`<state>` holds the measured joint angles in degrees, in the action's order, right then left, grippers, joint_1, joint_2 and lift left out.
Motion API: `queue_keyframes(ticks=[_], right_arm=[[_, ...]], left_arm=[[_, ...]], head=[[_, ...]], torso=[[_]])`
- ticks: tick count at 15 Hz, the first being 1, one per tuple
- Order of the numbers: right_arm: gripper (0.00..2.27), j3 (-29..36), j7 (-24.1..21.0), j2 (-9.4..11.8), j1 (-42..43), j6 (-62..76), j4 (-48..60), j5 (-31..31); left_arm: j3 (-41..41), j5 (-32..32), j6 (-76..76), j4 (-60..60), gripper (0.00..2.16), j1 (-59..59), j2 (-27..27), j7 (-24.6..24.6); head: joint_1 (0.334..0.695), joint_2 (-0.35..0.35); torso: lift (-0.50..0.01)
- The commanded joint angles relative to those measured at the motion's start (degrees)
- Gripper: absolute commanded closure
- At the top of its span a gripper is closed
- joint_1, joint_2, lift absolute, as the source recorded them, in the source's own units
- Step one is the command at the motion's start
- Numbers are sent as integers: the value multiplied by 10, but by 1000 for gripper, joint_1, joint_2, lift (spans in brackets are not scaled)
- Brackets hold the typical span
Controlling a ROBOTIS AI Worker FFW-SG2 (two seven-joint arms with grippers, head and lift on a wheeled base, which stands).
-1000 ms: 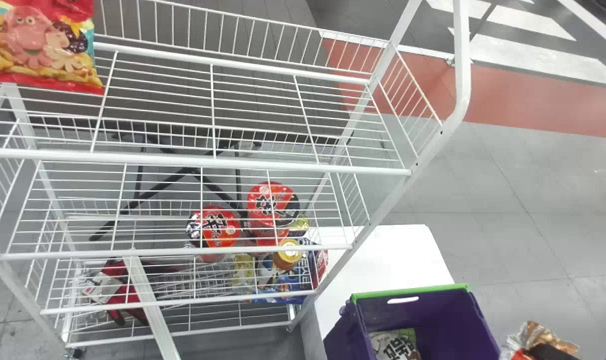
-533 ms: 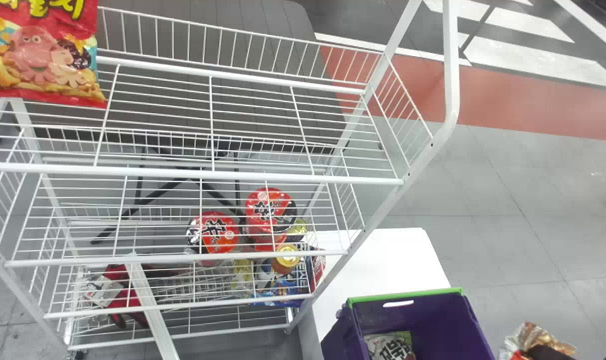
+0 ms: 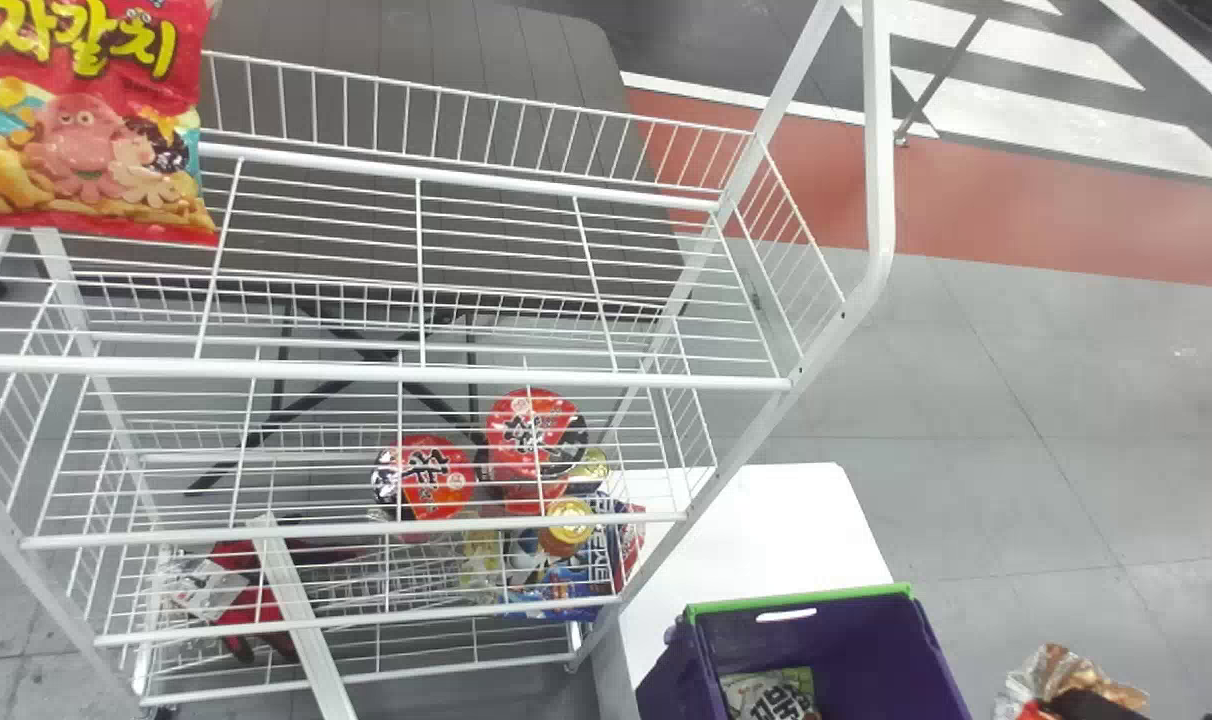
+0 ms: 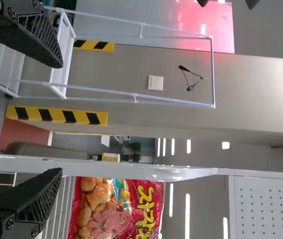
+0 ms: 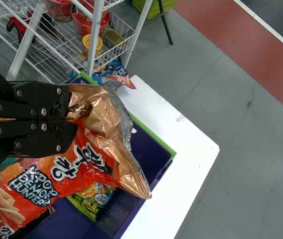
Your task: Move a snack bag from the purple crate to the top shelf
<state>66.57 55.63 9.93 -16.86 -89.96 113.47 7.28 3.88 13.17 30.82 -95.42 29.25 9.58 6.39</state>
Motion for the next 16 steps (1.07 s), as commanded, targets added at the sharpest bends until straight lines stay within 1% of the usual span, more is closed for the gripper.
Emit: queue_keyframes(ticks=[1, 6, 16], right_arm=[[2250, -5, 0, -1, 1, -1, 3, -2], [2250, -13, 1, -3, 2, -1, 9, -3], [2246, -8, 8, -4, 1, -1, 8, -3]], left_arm=[[0, -1, 0, 1, 63, 0, -1, -1], [-4, -2, -5, 3, 63, -1, 0, -2], [-6, -3, -5, 5, 76, 0, 0, -3]], head=[[695, -350], [695, -350], [695, -350]], torso=[[-79], [-60], [-20]])
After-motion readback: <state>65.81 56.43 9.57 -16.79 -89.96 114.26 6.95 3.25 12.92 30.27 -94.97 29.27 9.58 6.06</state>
